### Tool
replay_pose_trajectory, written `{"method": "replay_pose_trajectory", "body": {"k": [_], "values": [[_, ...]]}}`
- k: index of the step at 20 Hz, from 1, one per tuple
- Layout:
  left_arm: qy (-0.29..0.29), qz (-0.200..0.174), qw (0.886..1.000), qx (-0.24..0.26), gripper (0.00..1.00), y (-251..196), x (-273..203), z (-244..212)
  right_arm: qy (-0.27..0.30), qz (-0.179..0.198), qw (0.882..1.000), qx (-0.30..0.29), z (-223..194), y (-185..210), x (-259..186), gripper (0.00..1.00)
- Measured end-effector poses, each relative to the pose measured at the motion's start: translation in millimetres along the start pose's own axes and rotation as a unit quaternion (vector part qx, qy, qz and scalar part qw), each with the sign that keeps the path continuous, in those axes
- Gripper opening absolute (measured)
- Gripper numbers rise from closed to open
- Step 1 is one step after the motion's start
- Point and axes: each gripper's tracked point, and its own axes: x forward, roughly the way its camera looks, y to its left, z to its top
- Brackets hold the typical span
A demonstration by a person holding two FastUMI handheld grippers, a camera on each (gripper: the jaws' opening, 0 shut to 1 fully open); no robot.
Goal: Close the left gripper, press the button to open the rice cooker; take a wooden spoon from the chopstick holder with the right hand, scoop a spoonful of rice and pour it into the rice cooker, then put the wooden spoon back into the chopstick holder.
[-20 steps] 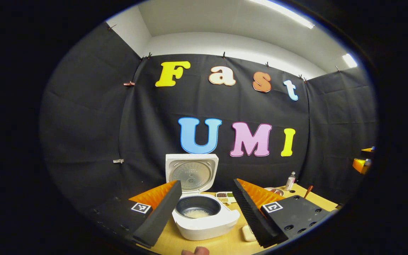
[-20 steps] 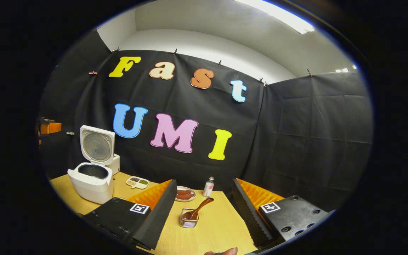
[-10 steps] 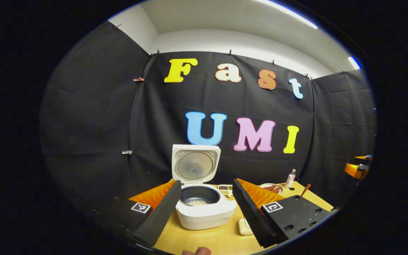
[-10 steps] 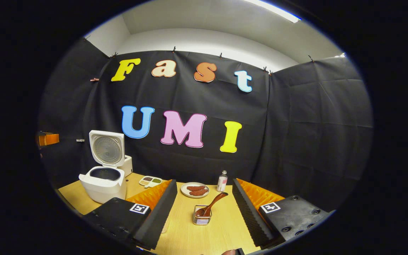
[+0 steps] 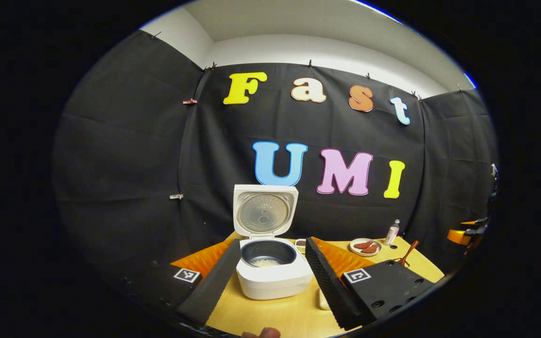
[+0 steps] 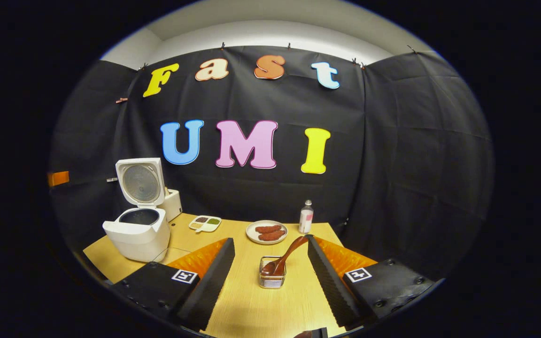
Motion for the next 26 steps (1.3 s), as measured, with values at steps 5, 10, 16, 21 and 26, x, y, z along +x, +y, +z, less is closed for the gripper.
{"method": "replay_pose_trajectory", "body": {"k": [5,10,16,21,26], "values": [[0.01,0.024,0.999,0.018,0.95,-10.9,0.5,1.0,0.036,0.024,0.999,0.019,-42.9,-22.7,58.9,0.98],[0.02,0.049,0.998,0.04,0.95,-28.4,-1.7,0.9,0.083,0.051,0.995,0.037,-97.2,-41.0,116.7,0.95],[0.039,0.074,0.996,0.035,0.95,-49.8,-1.1,-10.1,0.125,0.071,0.987,0.066,-150.4,-55.2,179.4,0.76],[0.042,0.111,0.992,0.042,0.95,-54.0,-9.0,-11.6,0.151,0.084,0.978,0.118,-180.4,-57.8,219.5,0.73],[0.05,0.137,0.989,0.038,0.95,-55.9,-19.4,-17.0,0.161,0.129,0.968,0.144,-192.9,-38.4,239.5,0.56]]}}
